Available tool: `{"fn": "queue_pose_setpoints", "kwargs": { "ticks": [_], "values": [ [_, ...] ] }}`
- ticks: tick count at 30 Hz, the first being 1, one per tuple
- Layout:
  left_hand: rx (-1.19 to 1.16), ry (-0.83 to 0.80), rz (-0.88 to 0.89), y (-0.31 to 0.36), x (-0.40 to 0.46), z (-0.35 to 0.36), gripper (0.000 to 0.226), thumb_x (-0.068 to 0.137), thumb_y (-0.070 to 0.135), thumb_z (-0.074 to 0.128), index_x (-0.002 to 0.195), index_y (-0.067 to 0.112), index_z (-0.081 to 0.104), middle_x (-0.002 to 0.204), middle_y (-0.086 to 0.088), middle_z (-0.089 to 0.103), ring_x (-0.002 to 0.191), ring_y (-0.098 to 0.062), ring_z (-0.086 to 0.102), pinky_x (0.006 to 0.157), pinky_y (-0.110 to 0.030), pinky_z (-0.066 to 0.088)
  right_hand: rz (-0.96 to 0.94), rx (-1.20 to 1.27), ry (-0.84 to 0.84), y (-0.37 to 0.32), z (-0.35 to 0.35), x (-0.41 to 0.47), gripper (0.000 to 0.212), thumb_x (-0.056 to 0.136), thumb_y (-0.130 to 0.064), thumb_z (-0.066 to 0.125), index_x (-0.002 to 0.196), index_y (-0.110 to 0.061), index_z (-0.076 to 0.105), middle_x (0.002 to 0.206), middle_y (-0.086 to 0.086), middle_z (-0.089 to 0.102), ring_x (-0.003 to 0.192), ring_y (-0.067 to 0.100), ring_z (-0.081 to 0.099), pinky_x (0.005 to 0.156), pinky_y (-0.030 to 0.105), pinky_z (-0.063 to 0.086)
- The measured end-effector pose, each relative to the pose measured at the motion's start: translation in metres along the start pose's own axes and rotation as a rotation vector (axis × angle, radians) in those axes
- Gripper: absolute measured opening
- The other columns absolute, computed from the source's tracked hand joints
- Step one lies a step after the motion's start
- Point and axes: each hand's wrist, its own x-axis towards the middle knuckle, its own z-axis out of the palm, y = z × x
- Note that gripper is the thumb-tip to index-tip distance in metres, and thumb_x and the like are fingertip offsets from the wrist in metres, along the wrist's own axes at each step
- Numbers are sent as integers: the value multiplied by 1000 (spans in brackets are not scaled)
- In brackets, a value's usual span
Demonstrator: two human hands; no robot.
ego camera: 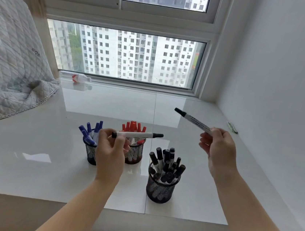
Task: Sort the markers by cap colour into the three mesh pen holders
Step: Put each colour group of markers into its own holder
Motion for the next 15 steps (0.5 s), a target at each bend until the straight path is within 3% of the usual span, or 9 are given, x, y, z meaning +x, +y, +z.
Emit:
{"fn": "queue_pose_setpoints", "kwargs": {
  "ticks": [3, 6, 8, 11, 15],
  "values": [
    [-124, 39, -240, -2, -1, 0, 11, 91, 10, 46, 83, 17, 48, 57, 7, 66, 53, -3, 62, 52, -18, 51, 252, 323, -53, 1, 0, -4, 11, 92, -12, 50, 83, -9, 56, 60, 2, 63, 48, 8, 60, 48, 19, 51],
    [-216, 29, -417, -3, -4, 1, 8, 91, 10, 44, 86, 11, 51, 57, 4, 66, 52, -6, 63, 55, -22, 51, 349, 415, -113, 4, 0, -7, 11, 91, -9, 52, 82, -7, 56, 67, 7, 64, 50, 9, 61, 50, 19, 53],
    [-336, 0, -565, -4, -10, 4, 12, 91, 11, 43, 86, 9, 54, 57, 2, 66, 51, -7, 63, 52, -23, 53, 357, 412, -171, 7, -1, -8, 2, 91, -6, 52, 90, -6, 54, 77, 10, 64, 54, 11, 63, 53, 20, 54],
    [-571, -121, -786, -4, -18, 10, 19, 91, 13, 43, 94, 3, 59, 63, -2, 69, 53, -8, 65, 52, -21, 55, 334, 412, -292, 9, 0, -11, 17, 89, 1, 51, 102, -10, 50, 79, 10, 69, 65, 16, 68, 62, 23, 57],
    [-722, -287, -864, -3, -20, 16, 26, 91, 15, 45, 113, 5, 56, 83, -4, 72, 64, -8, 68, 59, -23, 57, 239, 228, -360, 8, 4, -17, 25, 83, 13, 53, 93, -10, 52, 83, 13, 67, 75, 23, 69, 70, 27, 59]
  ]
}}
